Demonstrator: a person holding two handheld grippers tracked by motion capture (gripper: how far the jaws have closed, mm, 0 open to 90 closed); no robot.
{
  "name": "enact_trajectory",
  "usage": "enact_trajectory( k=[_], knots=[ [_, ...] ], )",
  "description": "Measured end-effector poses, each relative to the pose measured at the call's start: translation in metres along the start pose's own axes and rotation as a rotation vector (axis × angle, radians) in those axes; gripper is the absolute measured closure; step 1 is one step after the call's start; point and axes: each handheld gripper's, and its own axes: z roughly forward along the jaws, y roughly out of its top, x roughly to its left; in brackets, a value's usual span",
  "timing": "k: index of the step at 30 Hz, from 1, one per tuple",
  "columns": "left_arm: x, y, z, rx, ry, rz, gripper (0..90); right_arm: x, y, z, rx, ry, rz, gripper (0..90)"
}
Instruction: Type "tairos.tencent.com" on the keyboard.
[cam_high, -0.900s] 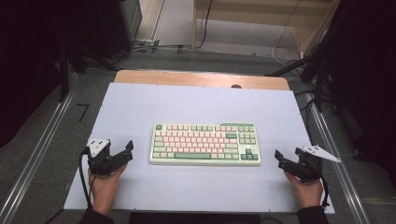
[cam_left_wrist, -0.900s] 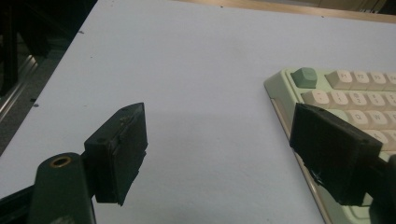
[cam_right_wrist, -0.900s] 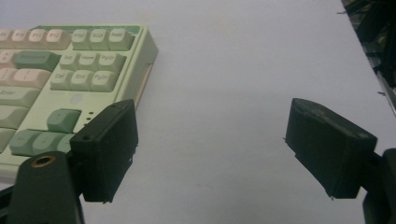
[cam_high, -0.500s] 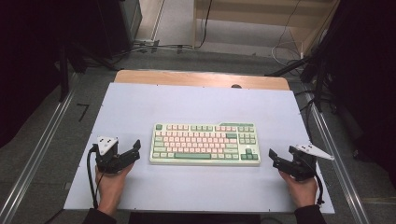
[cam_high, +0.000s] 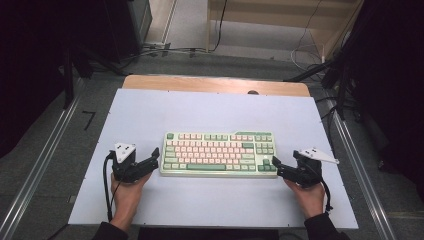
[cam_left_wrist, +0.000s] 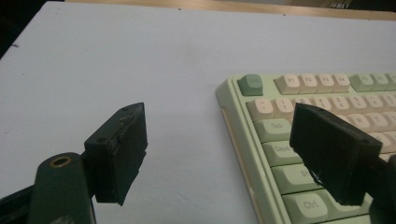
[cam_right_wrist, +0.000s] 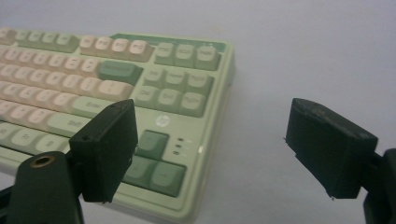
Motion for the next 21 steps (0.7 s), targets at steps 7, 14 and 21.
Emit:
enact_trajectory(
  k=[7, 14, 21],
  knots=[
    [-0.01, 0.005, 0.009, 0.006, -0.025, -0.001, 18.7, 0.013, 0.01, 0.008, -0.001, 0.061, -0.015, 10.5],
    [-0.015, 0.011, 0.016, 0.001, -0.027, -0.007, 17.2, 0.023, 0.018, 0.013, -0.007, 0.084, -0.028, 10.0],
    [-0.02, 0.016, 0.023, 0.003, -0.048, -0.019, 16.4, 0.029, 0.024, 0.02, -0.008, 0.106, -0.036, 11.9]
  ],
)
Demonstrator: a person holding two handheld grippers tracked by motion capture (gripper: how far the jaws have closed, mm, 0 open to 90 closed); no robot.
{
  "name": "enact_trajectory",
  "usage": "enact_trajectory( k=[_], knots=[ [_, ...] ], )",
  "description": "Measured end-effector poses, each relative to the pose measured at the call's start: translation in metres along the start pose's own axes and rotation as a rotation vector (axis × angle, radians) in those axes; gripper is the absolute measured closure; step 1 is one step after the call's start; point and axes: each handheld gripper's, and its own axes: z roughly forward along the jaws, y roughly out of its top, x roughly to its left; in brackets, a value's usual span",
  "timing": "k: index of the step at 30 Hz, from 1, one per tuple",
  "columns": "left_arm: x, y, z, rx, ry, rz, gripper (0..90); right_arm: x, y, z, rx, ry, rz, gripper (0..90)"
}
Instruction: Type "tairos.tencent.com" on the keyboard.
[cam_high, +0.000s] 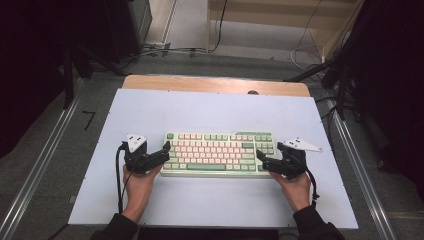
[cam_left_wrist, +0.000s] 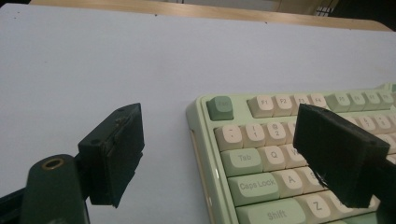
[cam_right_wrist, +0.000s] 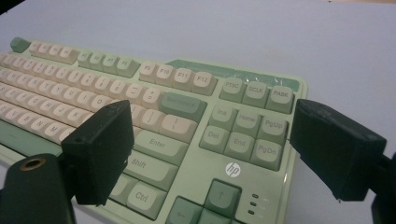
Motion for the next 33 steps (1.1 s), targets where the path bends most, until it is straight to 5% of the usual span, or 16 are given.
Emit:
enact_trajectory(
  k=[13, 22, 29, 33],
  knots=[
    [-0.009, 0.006, 0.013, 0.019, -0.042, 0.007, 16.5, 0.008, 0.008, 0.012, 0.013, 0.024, -0.025, 18.2],
    [-0.019, 0.011, 0.018, 0.019, -0.006, 0.014, 26.6, 0.014, 0.015, 0.02, 0.027, 0.019, -0.019, 23.1],
    [-0.022, 0.011, 0.02, -0.002, -0.033, 0.007, 39.1, 0.017, 0.018, 0.022, -0.007, 0.008, -0.011, 40.7],
    [-0.024, 0.011, 0.022, 0.012, -0.074, 0.011, 51.2, 0.018, 0.019, 0.025, -0.001, 0.058, -0.029, 58.5]
  ],
)
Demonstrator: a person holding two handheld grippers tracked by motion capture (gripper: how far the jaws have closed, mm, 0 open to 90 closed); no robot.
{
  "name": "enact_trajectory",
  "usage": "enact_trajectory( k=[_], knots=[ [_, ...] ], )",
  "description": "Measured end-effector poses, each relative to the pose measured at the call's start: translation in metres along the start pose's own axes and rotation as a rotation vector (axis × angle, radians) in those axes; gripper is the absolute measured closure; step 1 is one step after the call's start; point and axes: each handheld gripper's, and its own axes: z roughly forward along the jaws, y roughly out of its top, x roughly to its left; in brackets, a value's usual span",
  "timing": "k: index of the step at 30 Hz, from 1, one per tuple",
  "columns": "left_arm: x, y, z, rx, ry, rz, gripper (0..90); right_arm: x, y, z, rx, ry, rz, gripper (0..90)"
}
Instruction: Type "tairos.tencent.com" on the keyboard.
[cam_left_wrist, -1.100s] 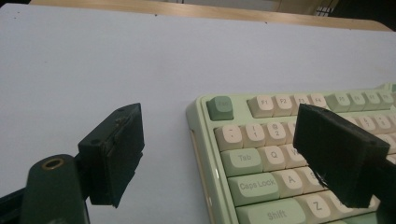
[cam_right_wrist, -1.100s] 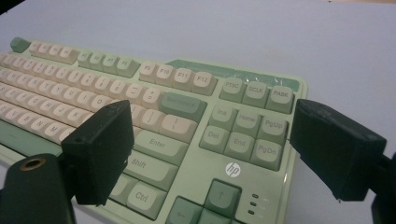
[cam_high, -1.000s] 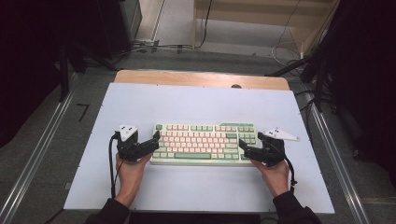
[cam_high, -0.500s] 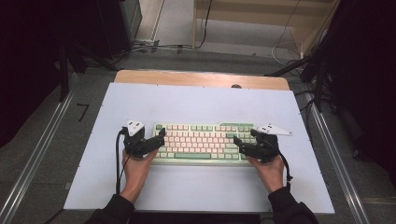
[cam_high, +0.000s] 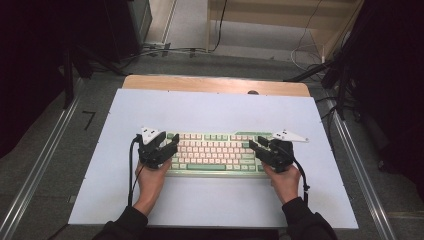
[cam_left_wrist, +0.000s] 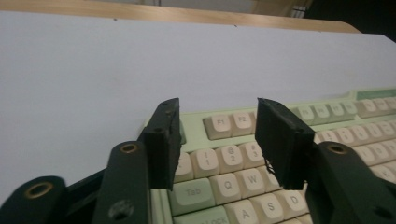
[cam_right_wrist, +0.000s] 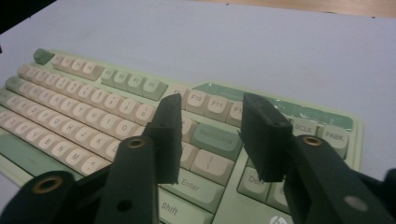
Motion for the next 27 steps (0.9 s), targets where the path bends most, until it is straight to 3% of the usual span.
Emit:
enact_trajectory(
  k=[1, 4, 12, 17, 27],
  knots=[
    [0.0, 0.0, 0.001, 0.015, -0.026, -0.002, 54.2, 0.001, 0.0, 0.001, 0.0, 0.0, -0.011, 60.9],
    [-0.001, -0.001, 0.002, 0.017, -0.032, -0.003, 61.2, 0.005, 0.0, 0.003, -0.001, 0.01, -0.041, 68.8],
    [-0.002, -0.002, 0.005, 0.018, -0.06, -0.001, 80.9, 0.01, 0.001, 0.009, 0.0, 0.053, -0.053, 86.8],
    [-0.004, -0.002, 0.005, 0.023, -0.079, 0.012, 89.9, 0.012, 0.0, 0.014, 0.019, 0.07, -0.052, 87.2],
    [-0.011, -0.003, 0.006, 0.048, -0.126, 0.058, 90.0, 0.017, 0.003, 0.016, 0.022, 0.092, -0.037, 87.4]
  ],
)
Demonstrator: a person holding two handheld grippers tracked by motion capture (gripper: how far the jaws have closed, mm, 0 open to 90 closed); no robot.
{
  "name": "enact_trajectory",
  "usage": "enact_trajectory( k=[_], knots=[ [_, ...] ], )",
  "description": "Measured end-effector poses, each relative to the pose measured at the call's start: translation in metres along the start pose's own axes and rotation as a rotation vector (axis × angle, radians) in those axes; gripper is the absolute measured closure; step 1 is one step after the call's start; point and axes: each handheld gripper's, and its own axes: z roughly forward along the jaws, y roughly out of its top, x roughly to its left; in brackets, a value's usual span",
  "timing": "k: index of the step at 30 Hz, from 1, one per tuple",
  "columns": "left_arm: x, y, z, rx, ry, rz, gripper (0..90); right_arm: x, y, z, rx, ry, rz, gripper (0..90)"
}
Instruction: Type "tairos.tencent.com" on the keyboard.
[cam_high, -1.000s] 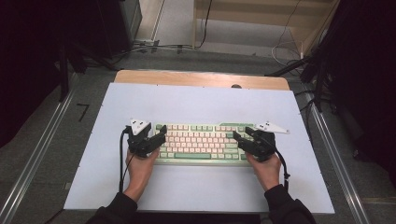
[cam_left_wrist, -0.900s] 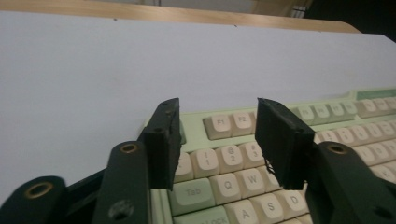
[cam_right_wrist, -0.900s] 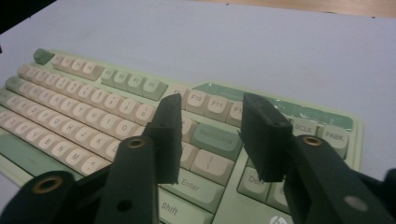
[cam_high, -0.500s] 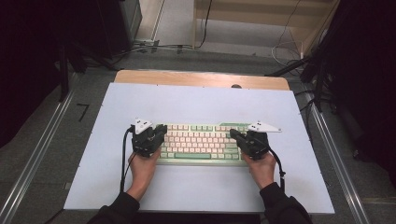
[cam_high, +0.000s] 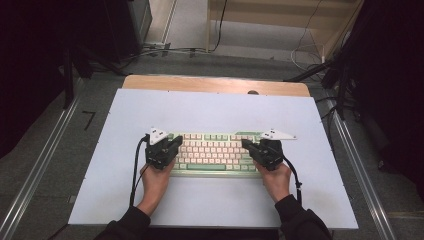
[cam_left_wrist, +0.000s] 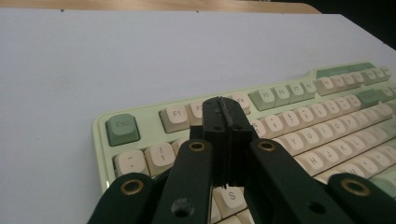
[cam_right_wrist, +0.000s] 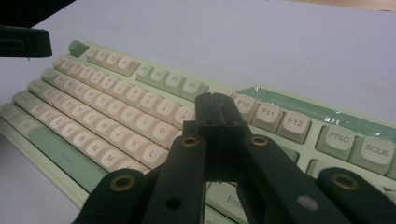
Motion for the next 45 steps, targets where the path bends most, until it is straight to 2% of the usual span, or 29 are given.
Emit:
enact_trajectory(
  k=[5, 16, 24, 31, 45],
  knots=[
    [-0.002, 0.0, 0.001, 0.012, -0.013, 0.011, 90.0, -0.001, 0.0, -0.002, -0.01, 0.011, 0.029, 87.6],
    [-0.008, 0.001, 0.003, 0.05, -0.048, 0.032, 90.0, 0.0, 0.0, -0.003, -0.007, 0.005, 0.031, 87.6],
    [-0.016, 0.002, 0.007, 0.065, -0.049, 0.067, 90.0, -0.002, -0.001, -0.001, 0.013, 0.0, 0.046, 87.5],
    [-0.019, 0.002, 0.012, 0.074, -0.077, 0.067, 90.0, -0.001, -0.001, 0.0, 0.018, 0.0, 0.042, 87.5],
    [-0.029, 0.001, 0.024, 0.095, -0.094, 0.084, 90.0, 0.0, -0.001, 0.0, 0.015, 0.003, 0.038, 87.4]
  ],
)
